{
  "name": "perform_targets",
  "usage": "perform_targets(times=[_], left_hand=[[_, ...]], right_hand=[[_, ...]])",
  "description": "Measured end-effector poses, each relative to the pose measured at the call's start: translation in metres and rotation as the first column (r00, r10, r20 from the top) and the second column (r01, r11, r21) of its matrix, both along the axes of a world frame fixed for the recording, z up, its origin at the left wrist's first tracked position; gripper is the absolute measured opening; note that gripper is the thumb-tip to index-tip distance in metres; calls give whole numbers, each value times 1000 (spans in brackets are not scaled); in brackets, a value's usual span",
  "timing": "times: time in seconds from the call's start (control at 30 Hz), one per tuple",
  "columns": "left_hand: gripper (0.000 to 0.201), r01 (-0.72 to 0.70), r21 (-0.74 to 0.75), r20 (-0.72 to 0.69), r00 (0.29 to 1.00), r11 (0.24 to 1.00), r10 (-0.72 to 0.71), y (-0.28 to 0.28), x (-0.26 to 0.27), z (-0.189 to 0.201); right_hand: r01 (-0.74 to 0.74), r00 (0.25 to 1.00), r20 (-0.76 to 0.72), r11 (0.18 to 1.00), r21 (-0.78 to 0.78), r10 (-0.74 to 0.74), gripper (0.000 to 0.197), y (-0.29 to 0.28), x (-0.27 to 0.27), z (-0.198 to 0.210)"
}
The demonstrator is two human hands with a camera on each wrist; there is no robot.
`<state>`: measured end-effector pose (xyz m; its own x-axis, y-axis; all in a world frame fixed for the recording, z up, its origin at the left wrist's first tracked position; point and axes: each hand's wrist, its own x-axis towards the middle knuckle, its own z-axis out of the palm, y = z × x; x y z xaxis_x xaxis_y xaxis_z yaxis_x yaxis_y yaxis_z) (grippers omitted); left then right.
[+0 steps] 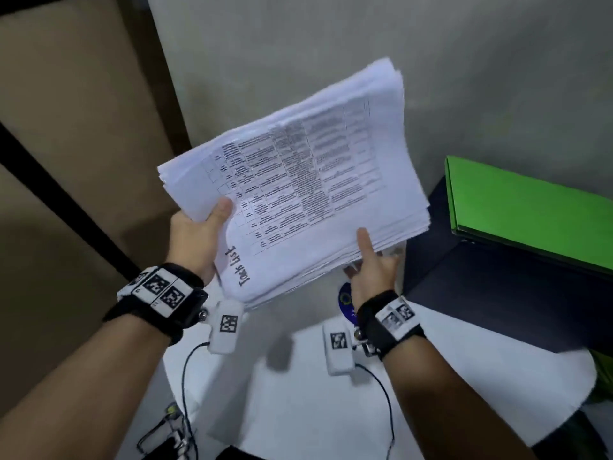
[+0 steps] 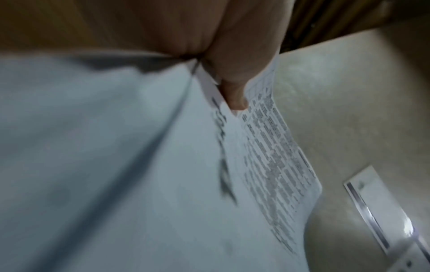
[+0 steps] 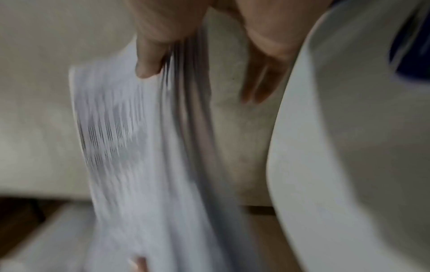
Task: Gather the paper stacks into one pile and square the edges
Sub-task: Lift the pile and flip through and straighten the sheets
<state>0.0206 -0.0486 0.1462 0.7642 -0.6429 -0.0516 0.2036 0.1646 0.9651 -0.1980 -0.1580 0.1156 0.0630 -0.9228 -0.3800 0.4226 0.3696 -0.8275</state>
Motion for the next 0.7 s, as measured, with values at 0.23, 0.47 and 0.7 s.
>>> perform_targets(times=[0.23, 0.47, 0.7], left_hand=[[47, 292, -139, -375, 869, 946, -323, 0, -17, -50], [127, 108, 345, -1, 993, 933, -114, -3, -6, -79], [65, 573, 136, 130, 799, 808, -588, -26, -1, -16]], right_hand=[[87, 994, 78, 981, -176, -74, 18, 2, -2, 52], [-234, 916, -402, 804, -547, -8, 19, 10, -44, 41], [-399, 840, -526, 808, -434, 132, 17, 4, -62, 32]])
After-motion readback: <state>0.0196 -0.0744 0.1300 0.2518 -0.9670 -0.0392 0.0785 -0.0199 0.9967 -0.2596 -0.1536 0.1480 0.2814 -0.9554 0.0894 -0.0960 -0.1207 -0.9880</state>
